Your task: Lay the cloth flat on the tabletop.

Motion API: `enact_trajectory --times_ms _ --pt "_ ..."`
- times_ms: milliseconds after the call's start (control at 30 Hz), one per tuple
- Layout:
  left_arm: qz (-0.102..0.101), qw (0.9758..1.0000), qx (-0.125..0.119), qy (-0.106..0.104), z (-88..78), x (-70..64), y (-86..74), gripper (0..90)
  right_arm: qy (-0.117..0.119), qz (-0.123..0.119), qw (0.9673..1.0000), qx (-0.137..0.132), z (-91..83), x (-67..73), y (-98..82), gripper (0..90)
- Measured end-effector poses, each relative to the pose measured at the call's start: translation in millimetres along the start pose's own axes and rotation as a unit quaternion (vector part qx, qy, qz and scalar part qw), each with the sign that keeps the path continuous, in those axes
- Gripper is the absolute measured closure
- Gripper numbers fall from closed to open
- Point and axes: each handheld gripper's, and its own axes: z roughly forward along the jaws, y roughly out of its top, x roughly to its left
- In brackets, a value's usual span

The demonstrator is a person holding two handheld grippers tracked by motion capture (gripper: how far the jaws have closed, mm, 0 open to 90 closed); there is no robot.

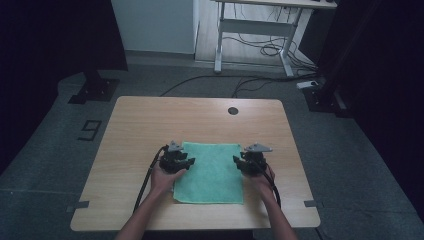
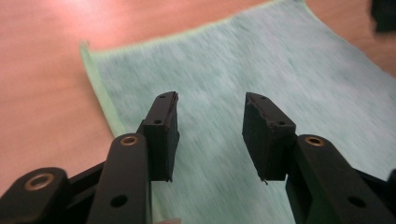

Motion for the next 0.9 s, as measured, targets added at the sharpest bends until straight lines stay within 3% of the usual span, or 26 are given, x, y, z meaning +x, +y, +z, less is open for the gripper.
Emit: enact_trajectory --times_ms 67,133,233,433,667,800,900 --pt "-0.001 1.0 0.003 -0.002 3.5 2.2 3.3 56.3 0.003 0.001 1.0 0.004 -0.2 6.5 -4.4 58.1" --pt "0.004 0.9998 0.018 0.01 13.9 7.4 10.5 56.4 0.017 -0.004 0.9997 0.017 1.9 23.3 -14.7 54.6" --pt "-0.002 0.9995 0.028 0.018 20.1 13.5 12.3 56.7 0.02 -0.009 0.9993 0.031 5.3 32.5 -24.5 54.1" --pt "-0.006 0.9991 0.033 0.025 23.3 18.4 11.0 56.7 0.008 -0.025 0.9992 0.031 5.4 28.4 -30.4 55.0" --pt "-0.007 0.9993 0.031 0.021 23.5 20.6 10.8 56.5 0.006 -0.011 0.9995 0.028 3.0 19.3 -28.7 54.1" --pt "-0.001 0.9991 0.033 0.026 24.0 18.3 10.9 55.8 0.038 -0.024 0.999 -0.001 3.0 46.5 -10.7 52.0" --pt "-0.006 0.9993 0.032 0.02 23.6 20.3 10.8 56.2 0.061 -0.033 0.9976 -0.003 18.3 72.9 5.9 49.4"
